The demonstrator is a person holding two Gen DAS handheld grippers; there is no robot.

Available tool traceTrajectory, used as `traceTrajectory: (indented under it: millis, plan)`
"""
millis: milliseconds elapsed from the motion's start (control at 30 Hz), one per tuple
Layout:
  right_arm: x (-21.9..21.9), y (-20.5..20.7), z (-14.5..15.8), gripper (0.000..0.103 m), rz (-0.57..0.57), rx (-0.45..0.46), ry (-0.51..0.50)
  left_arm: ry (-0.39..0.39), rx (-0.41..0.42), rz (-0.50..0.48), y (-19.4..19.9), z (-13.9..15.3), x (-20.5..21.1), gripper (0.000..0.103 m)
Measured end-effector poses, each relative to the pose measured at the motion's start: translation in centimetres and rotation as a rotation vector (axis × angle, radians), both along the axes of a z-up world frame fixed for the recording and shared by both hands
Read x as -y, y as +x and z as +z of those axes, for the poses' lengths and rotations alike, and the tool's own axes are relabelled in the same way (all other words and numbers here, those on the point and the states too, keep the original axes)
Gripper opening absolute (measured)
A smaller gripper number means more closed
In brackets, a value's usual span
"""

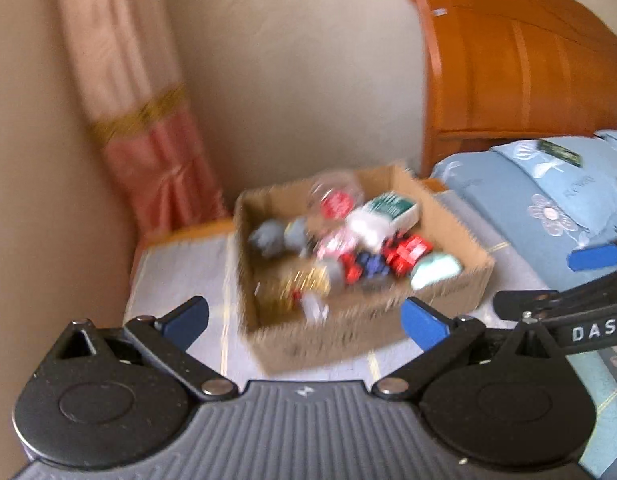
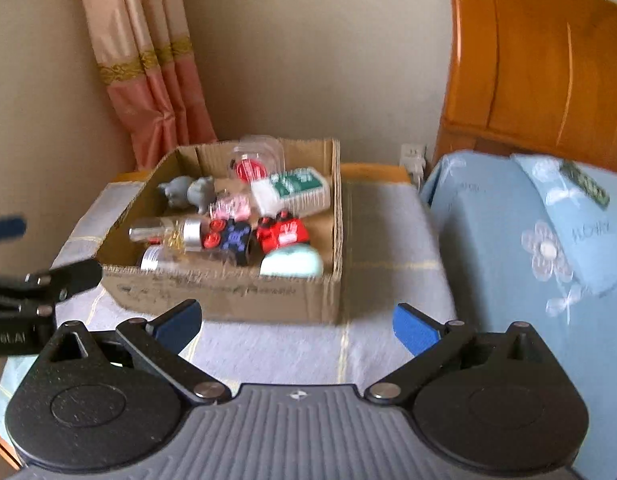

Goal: Organize rigid objects

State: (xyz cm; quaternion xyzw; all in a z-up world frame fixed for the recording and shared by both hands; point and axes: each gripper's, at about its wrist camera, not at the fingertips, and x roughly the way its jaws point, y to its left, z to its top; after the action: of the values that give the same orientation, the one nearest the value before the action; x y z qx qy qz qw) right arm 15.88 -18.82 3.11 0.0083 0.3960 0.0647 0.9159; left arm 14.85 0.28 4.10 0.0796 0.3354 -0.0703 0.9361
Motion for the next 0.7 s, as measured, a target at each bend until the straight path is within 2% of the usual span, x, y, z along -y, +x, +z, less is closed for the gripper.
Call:
traceTrajectory:
  millis: [100, 267, 700]
  plan:
    - [-0.5, -1.0, -1.2, 0.103, -0.016, -0.031, -0.002, -0.019, -0.063, 0.077, -0.7, -1.4, -0.9, 0.102]
    - [-1.0, -2.4, -1.7, 0.103, -0.033, -0.040, -0.039, -0.020, -0.103, 0.130, -1.7, -2.1, -1.4, 0.102]
    - [-1.8, -3.9, -0.1, 0.103, -0.031, 0.012, -0.049, -0.007, -0.065, 0.147, -3.9, -0.4, -1.4, 0.102]
